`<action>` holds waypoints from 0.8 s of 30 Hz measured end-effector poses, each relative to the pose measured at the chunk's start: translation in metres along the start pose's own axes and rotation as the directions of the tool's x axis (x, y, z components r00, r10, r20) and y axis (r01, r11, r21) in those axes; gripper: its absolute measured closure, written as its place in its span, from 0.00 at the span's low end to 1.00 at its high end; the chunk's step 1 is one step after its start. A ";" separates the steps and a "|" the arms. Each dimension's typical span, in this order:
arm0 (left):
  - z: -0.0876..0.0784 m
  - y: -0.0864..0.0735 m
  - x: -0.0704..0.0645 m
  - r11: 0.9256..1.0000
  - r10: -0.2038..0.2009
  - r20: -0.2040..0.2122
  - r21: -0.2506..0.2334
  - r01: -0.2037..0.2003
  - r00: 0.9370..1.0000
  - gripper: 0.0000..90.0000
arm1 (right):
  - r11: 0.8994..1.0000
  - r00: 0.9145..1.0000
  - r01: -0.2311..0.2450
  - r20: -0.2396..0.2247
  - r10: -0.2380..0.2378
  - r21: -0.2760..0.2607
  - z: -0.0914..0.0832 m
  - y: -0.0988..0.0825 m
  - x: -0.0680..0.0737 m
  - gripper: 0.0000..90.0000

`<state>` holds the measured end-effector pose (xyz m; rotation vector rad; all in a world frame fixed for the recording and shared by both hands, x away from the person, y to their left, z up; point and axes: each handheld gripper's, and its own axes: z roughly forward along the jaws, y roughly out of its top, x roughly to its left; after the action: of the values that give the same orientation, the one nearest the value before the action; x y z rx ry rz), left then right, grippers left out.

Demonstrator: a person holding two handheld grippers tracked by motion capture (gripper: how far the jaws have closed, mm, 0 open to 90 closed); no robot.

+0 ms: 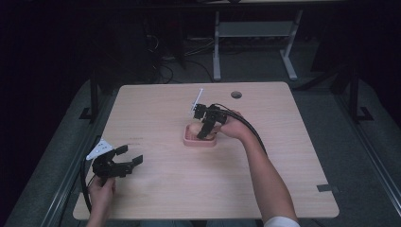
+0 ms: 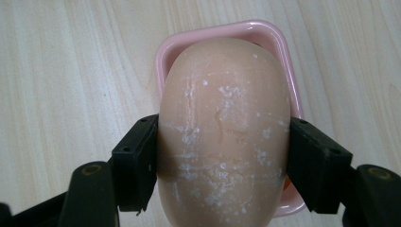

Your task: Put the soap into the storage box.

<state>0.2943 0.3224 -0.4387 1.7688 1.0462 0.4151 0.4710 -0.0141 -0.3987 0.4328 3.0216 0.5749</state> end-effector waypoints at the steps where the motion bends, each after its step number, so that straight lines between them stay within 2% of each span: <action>1: 0.000 0.000 0.000 1.000 -0.001 -0.001 -0.001 0.001 1.000 0.16 | 1.000 1.000 -0.002 0.004 0.002 0.000 0.001 0.000 0.000 0.35; 24: -0.002 0.000 0.001 1.000 0.005 -0.001 0.002 -0.005 1.000 0.16 | 1.000 1.000 -0.018 0.001 0.018 0.025 0.016 0.002 -0.007 0.35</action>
<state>0.2930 0.3243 -0.4377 1.7735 1.0435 0.4178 0.4793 -0.0081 -0.4132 0.4613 3.0307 0.5386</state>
